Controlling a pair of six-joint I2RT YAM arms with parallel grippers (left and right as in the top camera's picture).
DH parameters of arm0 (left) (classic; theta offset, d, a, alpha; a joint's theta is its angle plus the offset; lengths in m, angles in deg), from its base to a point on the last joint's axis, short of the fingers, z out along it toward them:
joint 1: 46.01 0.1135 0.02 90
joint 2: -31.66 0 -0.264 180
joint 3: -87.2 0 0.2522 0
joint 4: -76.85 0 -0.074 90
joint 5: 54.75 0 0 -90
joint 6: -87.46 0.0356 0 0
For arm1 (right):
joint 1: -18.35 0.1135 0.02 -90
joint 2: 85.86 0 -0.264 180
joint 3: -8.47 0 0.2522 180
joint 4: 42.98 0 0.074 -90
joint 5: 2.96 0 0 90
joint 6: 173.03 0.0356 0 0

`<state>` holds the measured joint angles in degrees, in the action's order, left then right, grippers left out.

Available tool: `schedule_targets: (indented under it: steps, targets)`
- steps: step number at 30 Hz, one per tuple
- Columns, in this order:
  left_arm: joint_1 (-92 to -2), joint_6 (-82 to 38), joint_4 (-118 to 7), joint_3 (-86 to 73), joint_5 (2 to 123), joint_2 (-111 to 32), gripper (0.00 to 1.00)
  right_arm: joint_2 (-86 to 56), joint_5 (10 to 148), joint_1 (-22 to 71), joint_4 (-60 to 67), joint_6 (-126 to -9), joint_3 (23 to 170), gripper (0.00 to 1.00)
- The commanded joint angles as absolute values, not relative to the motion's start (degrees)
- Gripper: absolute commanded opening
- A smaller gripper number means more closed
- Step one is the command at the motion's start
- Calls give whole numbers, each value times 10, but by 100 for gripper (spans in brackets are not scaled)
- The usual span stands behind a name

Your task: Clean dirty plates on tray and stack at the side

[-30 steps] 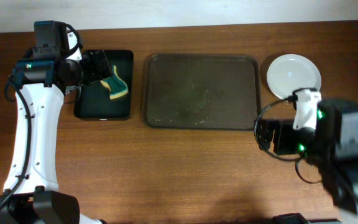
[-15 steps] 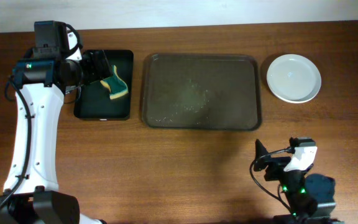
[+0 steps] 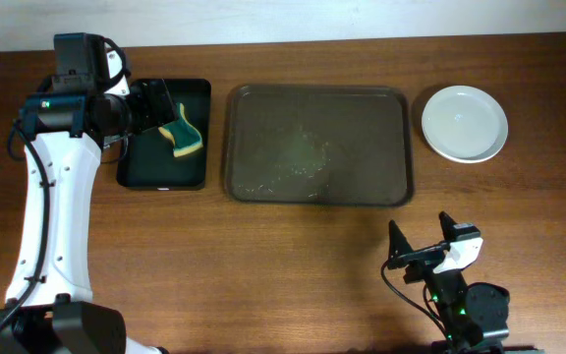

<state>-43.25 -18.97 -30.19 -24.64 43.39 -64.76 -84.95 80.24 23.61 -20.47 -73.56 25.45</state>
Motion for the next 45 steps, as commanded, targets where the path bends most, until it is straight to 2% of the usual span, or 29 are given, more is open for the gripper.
schedule_targets:
  steps: [1, 8, 17, 40, 43, 45]
  targets:
    - [-433, -185, -301, -244, 433, -652, 99, -857, 824, 245, -236, -732, 235, 98]
    - [-433, -185, -301, -244, 433, -652, 100, -857, 831, 244, -353, -774, 225, 98]
    - [-433, -185, -301, -244, 433, -652, 99, -857, 843, 243, -248, -799, 225, 98]
    - [-432, -174, -298, -244, 420, -652, 99, -855, 846, 243, -249, -798, 225, 98]
    - [-432, -174, -271, -244, 395, -650, 99, -855, 845, 243, -249, -798, 225, 98]
    - [-432, -159, -208, -244, 386, -651, 99, -855, 846, 243, -249, -798, 225, 98]
